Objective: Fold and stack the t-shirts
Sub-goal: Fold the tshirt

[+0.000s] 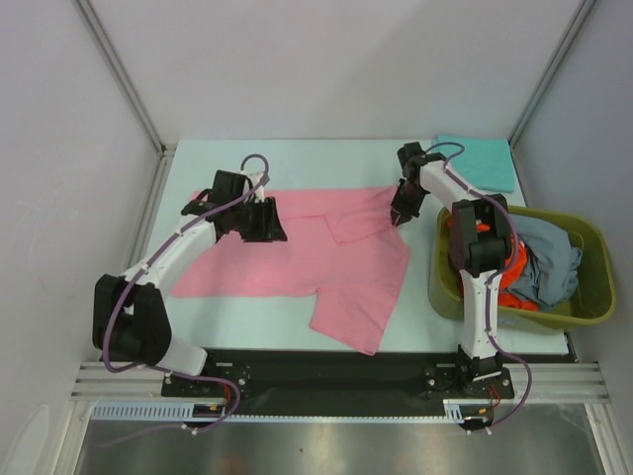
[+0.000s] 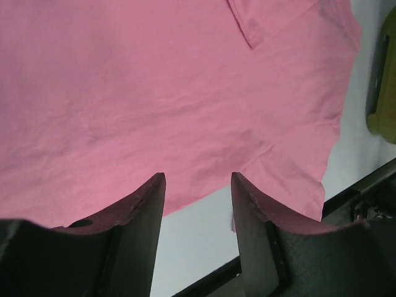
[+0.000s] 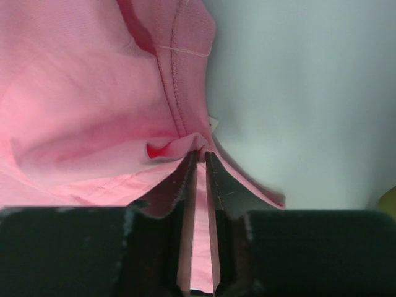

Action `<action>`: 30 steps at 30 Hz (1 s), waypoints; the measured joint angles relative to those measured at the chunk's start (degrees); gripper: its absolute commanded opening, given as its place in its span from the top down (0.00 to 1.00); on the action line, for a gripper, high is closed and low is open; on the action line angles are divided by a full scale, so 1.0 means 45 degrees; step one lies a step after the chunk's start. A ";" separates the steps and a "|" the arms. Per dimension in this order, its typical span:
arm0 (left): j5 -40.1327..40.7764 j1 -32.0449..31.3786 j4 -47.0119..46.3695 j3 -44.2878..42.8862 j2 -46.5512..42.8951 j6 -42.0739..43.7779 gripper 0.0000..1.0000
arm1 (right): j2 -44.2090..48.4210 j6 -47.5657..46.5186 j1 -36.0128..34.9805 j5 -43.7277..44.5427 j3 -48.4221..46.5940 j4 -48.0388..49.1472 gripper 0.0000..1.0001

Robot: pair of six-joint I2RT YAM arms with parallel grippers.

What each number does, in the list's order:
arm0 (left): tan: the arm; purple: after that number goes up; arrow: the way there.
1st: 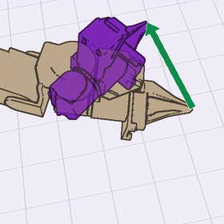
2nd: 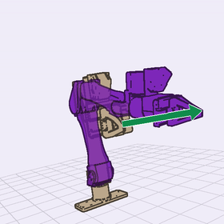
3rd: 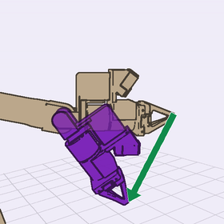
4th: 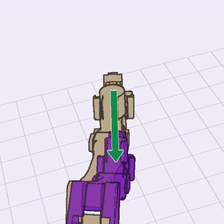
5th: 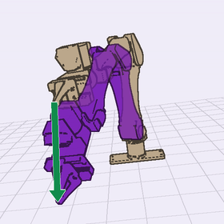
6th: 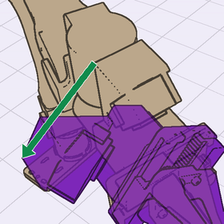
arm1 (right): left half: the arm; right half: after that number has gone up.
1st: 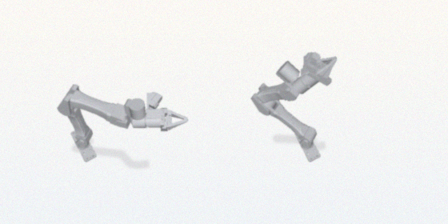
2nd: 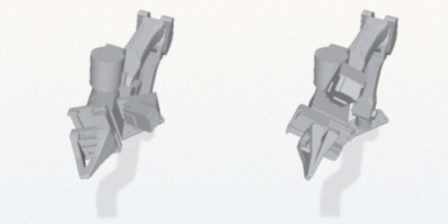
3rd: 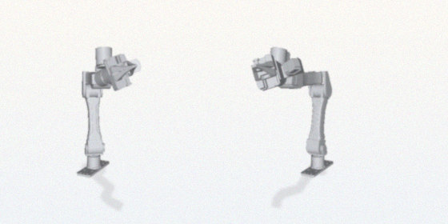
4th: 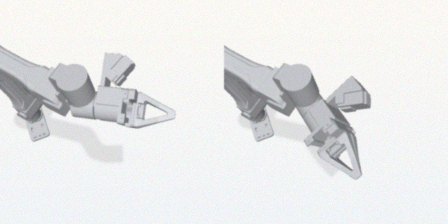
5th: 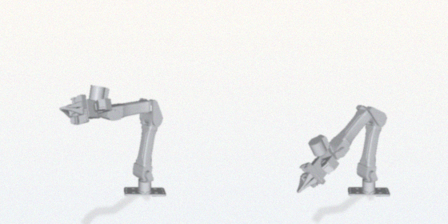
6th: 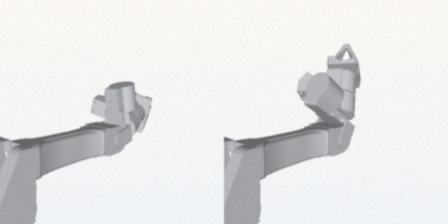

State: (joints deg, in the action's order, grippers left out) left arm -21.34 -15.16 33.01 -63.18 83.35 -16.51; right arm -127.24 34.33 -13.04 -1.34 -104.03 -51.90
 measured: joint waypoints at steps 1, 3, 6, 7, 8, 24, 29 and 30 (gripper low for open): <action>0.0000 -0.0155 0.0000 -0.0097 0.0063 0.0024 0.48 | 0.0000 -0.0019 0.0005 -0.0005 0.0000 0.0019 0.88; 0.0015 -0.0491 0.0034 -0.0238 0.0151 0.0044 0.47 | 0.0000 -0.0019 0.0010 -0.0005 0.0005 0.0029 0.92; 0.0044 -0.1005 0.0083 -0.0427 0.0267 0.0141 0.41 | 0.0024 -0.0015 0.0010 -0.0078 0.0087 0.0049 1.00; 0.0049 -0.1205 0.0083 -0.0539 0.0379 0.0160 0.35 | 0.0063 0.0024 0.0010 -0.0126 0.0194 0.0049 1.00; 0.0063 -0.1409 0.0087 -0.0675 0.0539 0.0199 0.33 | 0.0126 0.0044 0.0010 -0.0170 0.0340 0.0039 1.00; 0.3308 -0.4677 -0.1554 -0.4551 0.6781 0.0019 0.49 | 0.1219 0.0355 0.0267 -0.1365 0.2050 0.0408 1.00; 0.4367 -0.4862 -0.1341 -0.5741 0.8068 -0.0209 0.60 | 0.1219 0.0262 0.0457 -0.1467 0.2040 0.0461 1.00; 0.4537 -0.4886 -0.1268 -0.6023 0.8213 -0.0228 0.60 | 0.1214 0.0223 0.0481 -0.1486 0.2040 0.0457 1.00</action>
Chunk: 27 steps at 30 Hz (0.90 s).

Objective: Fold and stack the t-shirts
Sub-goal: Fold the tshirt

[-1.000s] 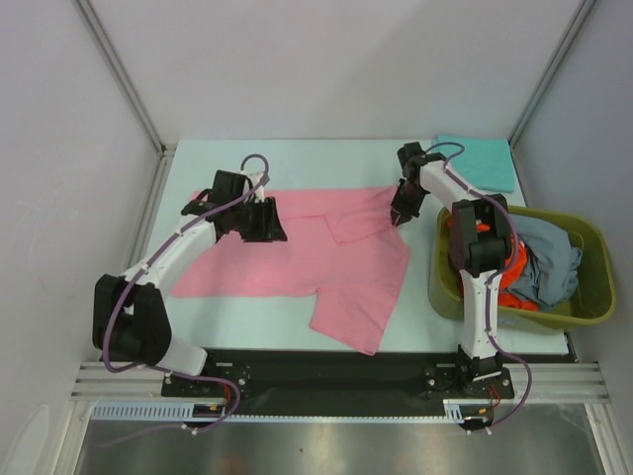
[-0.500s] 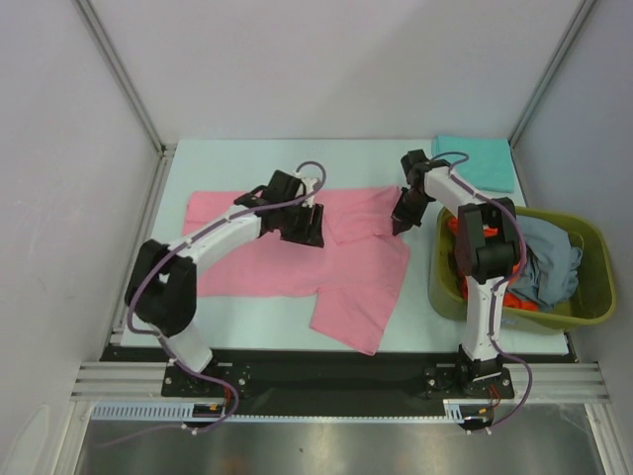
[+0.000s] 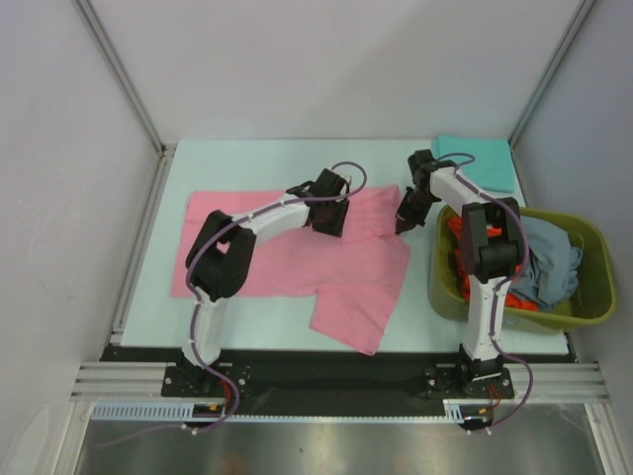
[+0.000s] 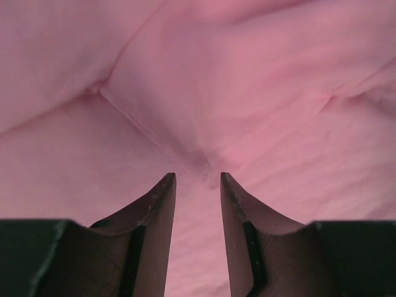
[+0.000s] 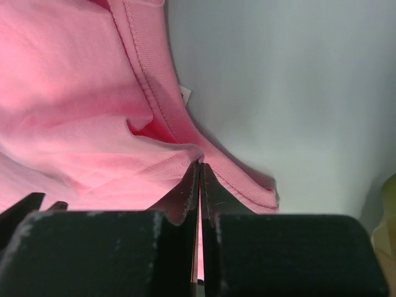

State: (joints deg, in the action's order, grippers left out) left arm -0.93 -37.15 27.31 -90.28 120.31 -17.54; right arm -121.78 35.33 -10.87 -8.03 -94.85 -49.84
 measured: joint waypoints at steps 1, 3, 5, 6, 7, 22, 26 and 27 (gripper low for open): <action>0.0165 -0.0019 0.0053 -0.0321 0.0155 -0.0044 0.60 | 0.0005 -0.0015 0.0024 -0.0010 0.0000 0.0005 1.00; 0.0408 -0.0087 0.0126 -0.0952 0.0447 -0.0078 0.61 | 0.0005 -0.0063 0.0034 -0.0034 -0.0024 0.0000 1.00; 0.0549 -0.0185 0.0238 -0.1603 0.0704 -0.0097 0.61 | 0.0005 -0.0102 0.0053 -0.0083 -0.0049 0.0005 1.00; 0.0568 -0.0243 0.0262 -0.1710 0.0748 -0.0102 0.60 | 0.0000 -0.0102 0.0053 -0.0102 -0.0068 -0.0005 1.00; 0.0612 -0.0301 0.0316 -0.1826 0.0797 -0.0121 0.60 | 0.0000 -0.0102 0.0053 -0.0112 -0.0083 0.0000 1.00; 0.1030 -0.0559 0.1433 -0.1792 0.1044 -0.0675 0.62 | 0.0000 -0.0102 0.0053 -0.0398 -0.0151 0.0015 1.00; 0.0928 -0.0559 0.1496 -0.1836 0.1326 -0.0680 0.66 | 0.0000 -0.0102 0.0053 -0.0408 -0.0151 0.0019 1.00; 0.0923 -0.0559 0.1535 -0.1899 0.1447 -0.0675 0.68 | 0.0000 -0.0102 0.0049 -0.0403 -0.0151 0.0019 1.00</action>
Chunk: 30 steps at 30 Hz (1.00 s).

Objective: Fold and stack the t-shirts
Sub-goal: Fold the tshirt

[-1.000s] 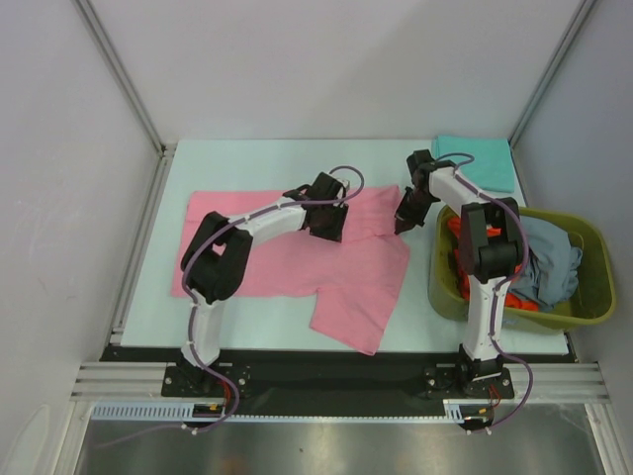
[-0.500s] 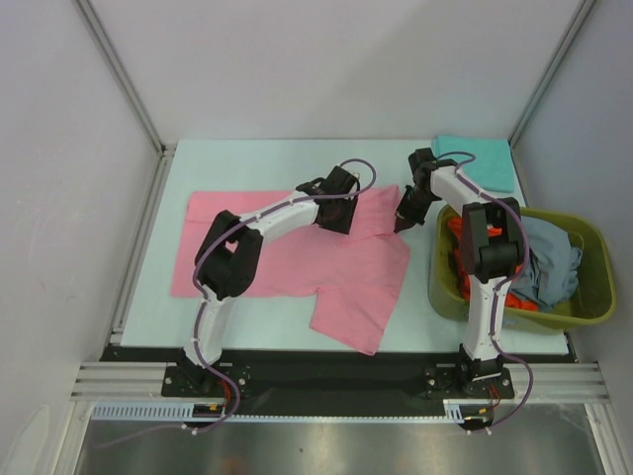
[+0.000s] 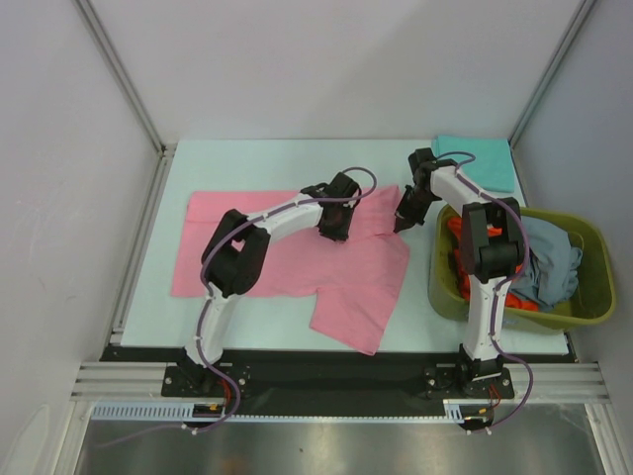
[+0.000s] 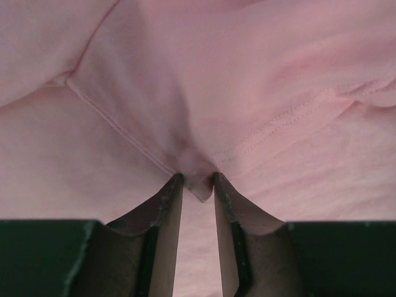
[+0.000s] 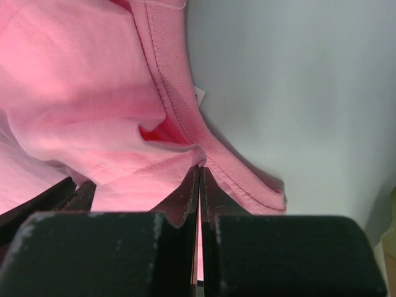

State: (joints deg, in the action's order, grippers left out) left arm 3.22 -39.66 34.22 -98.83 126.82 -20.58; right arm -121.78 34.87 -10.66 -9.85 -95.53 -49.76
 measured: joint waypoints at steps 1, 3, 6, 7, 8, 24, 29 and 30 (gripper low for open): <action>0.0000 0.0000 0.0053 -0.0097 0.0121 0.0015 0.69 | 0.0000 0.0000 0.0000 0.0000 0.0000 0.0000 1.00; -0.0005 0.0005 0.0204 -0.0311 0.0233 0.0010 0.69 | 0.0000 0.0000 0.0000 0.0000 0.0000 0.0000 1.00; -0.0063 -0.0005 0.0238 -0.0452 0.0345 0.0010 0.81 | 0.0000 -0.0005 0.0000 0.0010 0.0000 -0.0005 1.00; -0.0068 -0.0005 0.0243 -0.0457 0.0350 -0.0024 0.85 | 0.0000 -0.0010 0.0000 0.0010 0.0000 -0.0005 1.00; -0.0068 -0.0005 0.0243 -0.0471 0.0350 -0.0024 0.88 | 0.0005 -0.0015 0.0000 0.0010 0.0000 -0.0005 1.00; -0.0053 0.0019 0.1146 -0.0471 -0.0078 0.0015 0.92 | 0.0019 -0.0733 -0.0170 0.0393 -0.0053 -0.0491 1.00; -0.0369 0.0262 0.1384 -0.0471 -0.0257 0.0015 0.92 | 0.0019 -0.0879 -0.0219 0.0355 -0.0068 -0.0738 1.00; -0.0471 0.0335 0.1409 -0.0471 -0.0262 0.0015 0.90 | 0.0019 -0.0884 -0.0223 0.0340 -0.0068 -0.0772 1.00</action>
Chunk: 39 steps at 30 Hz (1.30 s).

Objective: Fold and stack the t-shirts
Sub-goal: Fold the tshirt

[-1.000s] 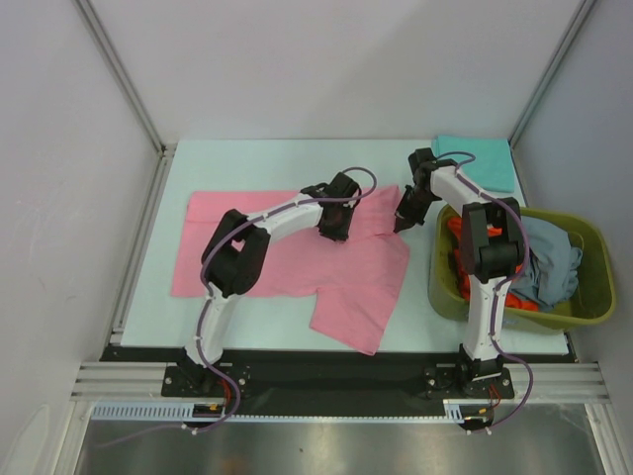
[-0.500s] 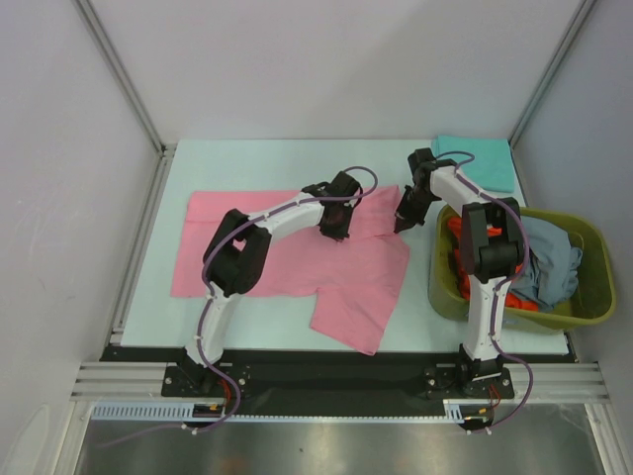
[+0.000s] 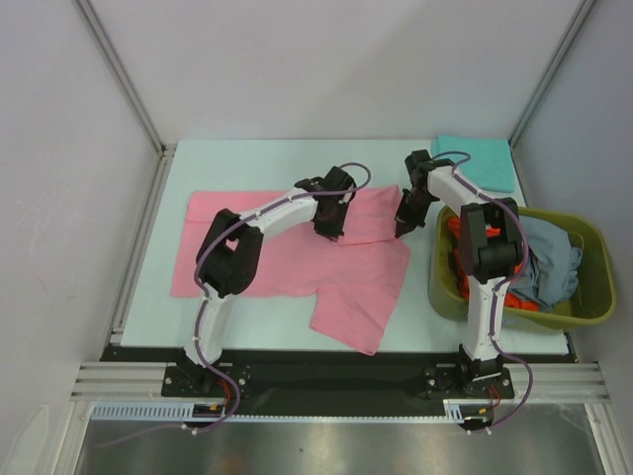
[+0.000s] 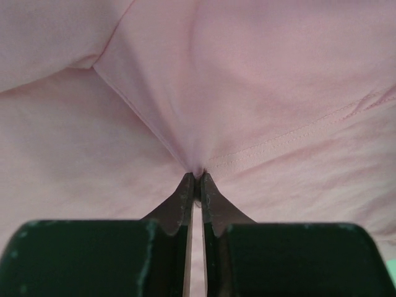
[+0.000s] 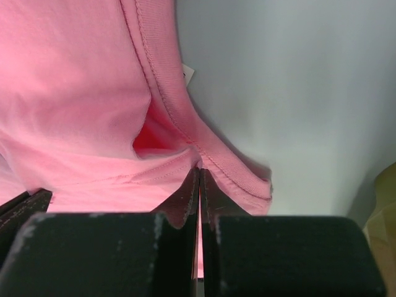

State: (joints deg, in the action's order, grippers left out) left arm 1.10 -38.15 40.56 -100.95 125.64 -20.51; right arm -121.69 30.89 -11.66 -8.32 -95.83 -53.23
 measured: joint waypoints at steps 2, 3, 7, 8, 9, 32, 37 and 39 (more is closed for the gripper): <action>-0.0194 0.0112 0.0078 0.0000 0.0000 0.0005 0.89 | 0.0000 -0.0015 -0.0005 -0.0024 0.0000 -0.0053 1.00; -0.0296 0.0141 0.0107 0.0000 0.0000 0.0005 0.89 | 0.0000 -0.0015 -0.0005 -0.0039 0.0005 -0.0087 1.00; -0.0549 0.0214 0.0170 0.0000 0.0000 0.0005 0.88 | 0.0073 -0.0005 -0.0005 -0.0238 0.0117 -0.0155 1.00; -0.0588 0.0214 0.0175 0.0000 0.0000 0.0010 0.88 | 0.0102 0.0005 -0.0005 -0.0277 0.0170 -0.0160 1.00; -0.0617 0.0214 0.0189 0.0000 0.0000 0.0010 0.88 | 0.0151 0.0024 -0.0015 -0.0311 0.0248 -0.0180 1.00; -0.0175 0.0432 0.0860 0.0000 -0.0092 0.0607 0.42 | 0.0724 0.0369 -0.0282 -0.0311 0.1253 -0.0544 0.65; -0.0165 0.0840 0.1345 0.0024 -0.1370 0.0913 0.37 | 0.2171 -0.0899 -0.0641 0.0631 0.1205 -0.0840 0.50; -0.0170 0.1093 0.1515 0.0189 -0.2633 0.0991 0.38 | 0.3152 -0.1486 -0.0971 0.0743 0.1350 -0.0850 0.50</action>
State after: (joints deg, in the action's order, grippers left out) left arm 0.34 -33.23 47.37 -100.09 113.80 -16.05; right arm -107.50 24.21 -16.03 -4.97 -89.76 -57.06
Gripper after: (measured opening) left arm 0.628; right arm 0.493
